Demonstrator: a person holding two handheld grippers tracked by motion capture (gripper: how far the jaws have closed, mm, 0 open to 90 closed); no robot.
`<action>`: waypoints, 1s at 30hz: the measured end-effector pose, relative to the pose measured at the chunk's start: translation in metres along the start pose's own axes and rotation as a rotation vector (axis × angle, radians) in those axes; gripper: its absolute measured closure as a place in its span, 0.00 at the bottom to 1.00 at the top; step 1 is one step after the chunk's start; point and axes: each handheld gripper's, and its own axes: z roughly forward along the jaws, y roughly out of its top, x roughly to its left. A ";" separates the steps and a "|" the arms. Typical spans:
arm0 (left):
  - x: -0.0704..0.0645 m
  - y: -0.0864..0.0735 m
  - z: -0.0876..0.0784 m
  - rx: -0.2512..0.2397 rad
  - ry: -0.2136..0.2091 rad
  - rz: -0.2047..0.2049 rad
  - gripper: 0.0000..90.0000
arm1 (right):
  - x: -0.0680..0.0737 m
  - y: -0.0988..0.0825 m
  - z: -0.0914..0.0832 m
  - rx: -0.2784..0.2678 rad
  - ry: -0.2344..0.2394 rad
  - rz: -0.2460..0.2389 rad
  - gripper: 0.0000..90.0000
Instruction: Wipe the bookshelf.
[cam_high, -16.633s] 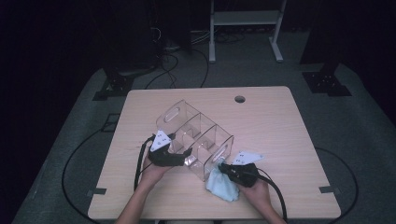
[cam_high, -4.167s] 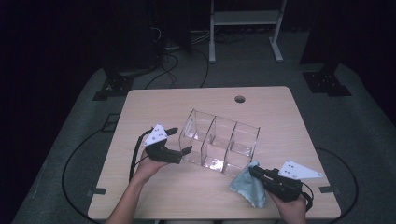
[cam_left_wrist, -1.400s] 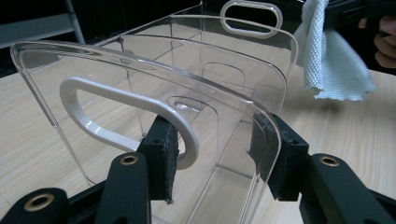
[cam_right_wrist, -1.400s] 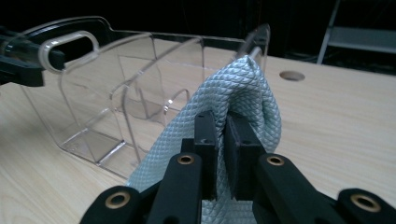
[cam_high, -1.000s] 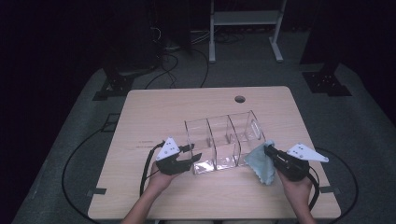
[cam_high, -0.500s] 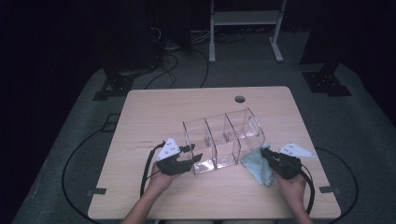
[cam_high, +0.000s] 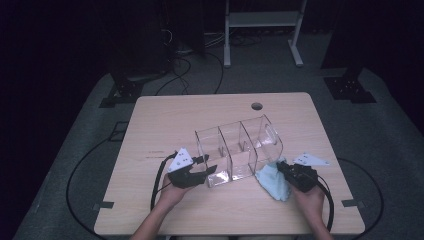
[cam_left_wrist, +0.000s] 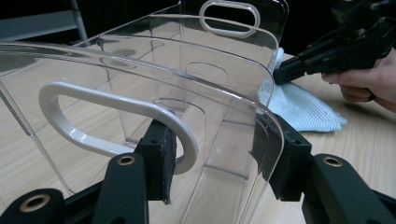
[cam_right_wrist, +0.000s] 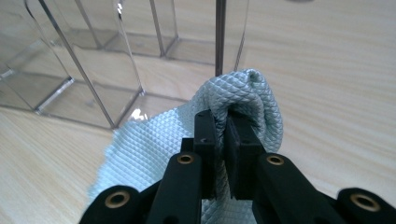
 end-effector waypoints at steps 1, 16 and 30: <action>0.000 0.000 0.000 0.000 0.000 0.000 0.55 | 0.000 0.000 0.000 0.000 0.002 0.003 0.93; -0.001 0.000 0.000 0.001 -0.001 -0.002 0.55 | 0.002 0.005 -0.006 -0.050 -0.008 -0.003 0.93; -0.002 0.000 0.002 0.001 -0.002 0.001 0.54 | 0.004 0.046 -0.040 -0.197 -0.022 -0.047 0.93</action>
